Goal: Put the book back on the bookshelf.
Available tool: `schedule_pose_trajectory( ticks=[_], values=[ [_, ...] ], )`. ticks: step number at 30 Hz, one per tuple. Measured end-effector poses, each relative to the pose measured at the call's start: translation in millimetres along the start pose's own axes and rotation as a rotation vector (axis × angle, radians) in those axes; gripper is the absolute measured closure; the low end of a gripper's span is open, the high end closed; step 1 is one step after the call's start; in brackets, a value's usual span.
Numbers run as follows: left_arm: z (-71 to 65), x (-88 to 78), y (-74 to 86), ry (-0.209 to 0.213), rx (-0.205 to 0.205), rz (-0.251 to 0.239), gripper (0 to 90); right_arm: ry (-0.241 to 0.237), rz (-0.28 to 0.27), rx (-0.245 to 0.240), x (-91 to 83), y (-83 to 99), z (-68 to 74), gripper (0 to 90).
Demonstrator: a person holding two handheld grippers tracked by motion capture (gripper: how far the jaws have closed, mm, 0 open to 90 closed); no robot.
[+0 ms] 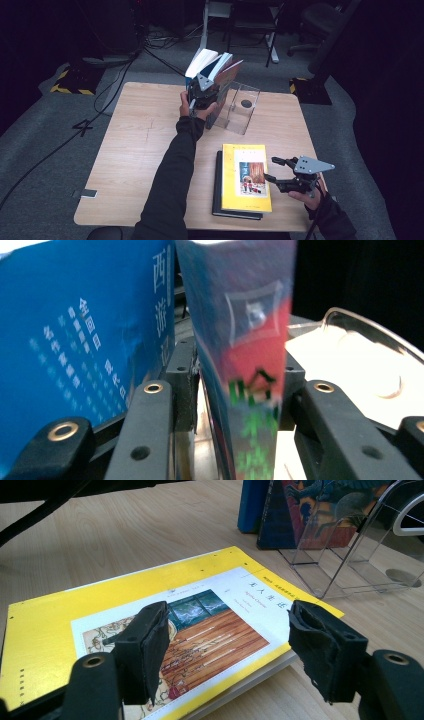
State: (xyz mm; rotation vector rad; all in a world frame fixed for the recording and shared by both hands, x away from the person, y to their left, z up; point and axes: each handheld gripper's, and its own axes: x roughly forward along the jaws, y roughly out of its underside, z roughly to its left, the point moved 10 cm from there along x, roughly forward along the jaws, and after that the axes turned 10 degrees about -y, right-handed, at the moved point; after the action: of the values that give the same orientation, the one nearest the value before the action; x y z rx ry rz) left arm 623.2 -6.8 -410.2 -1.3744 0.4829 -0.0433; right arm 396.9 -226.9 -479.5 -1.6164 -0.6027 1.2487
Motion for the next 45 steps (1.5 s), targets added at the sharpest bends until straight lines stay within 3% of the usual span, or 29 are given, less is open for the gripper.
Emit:
schedule_pose_trajectory(
  ticks=[11,13,20,22,28,33,40,45],
  values=[
    [-2.7,-22.4,22.6,0.031,0.053,0.052,59.7,-0.014,0.014,0.012,1.9,2.7,0.5,32.1],
    [-3.5,-27.2,26.6,0.048,0.047,0.057,59.7,-0.016,0.02,0.012,2.9,3.1,1.1,31.8],
    [-5.4,-49.9,39.8,0.082,0.113,0.064,58.2,-0.038,0.063,0.018,9.8,7.7,6.0,29.7],
    [-6.2,-55.2,43.2,0.088,0.137,0.065,57.8,-0.062,0.071,0.029,12.0,9.2,9.0,29.3],
    [-16.6,-78.4,67.0,0.155,0.211,0.095,55.0,-0.08,0.109,0.037,15.6,12.3,14.0,27.0],
    [-29.3,-107.0,94.3,0.243,0.271,0.127,50.6,-0.09,0.137,0.086,17.0,16.8,13.3,24.9],
    [-42.2,-143.2,130.5,0.342,0.304,0.184,45.3,-0.076,0.219,0.126,21.5,29.1,12.5,21.2],
    [-46.8,-157.1,150.0,0.38,0.334,0.22,43.5,-0.063,0.249,0.147,22.1,34.3,11.8,20.9]
  ],
)
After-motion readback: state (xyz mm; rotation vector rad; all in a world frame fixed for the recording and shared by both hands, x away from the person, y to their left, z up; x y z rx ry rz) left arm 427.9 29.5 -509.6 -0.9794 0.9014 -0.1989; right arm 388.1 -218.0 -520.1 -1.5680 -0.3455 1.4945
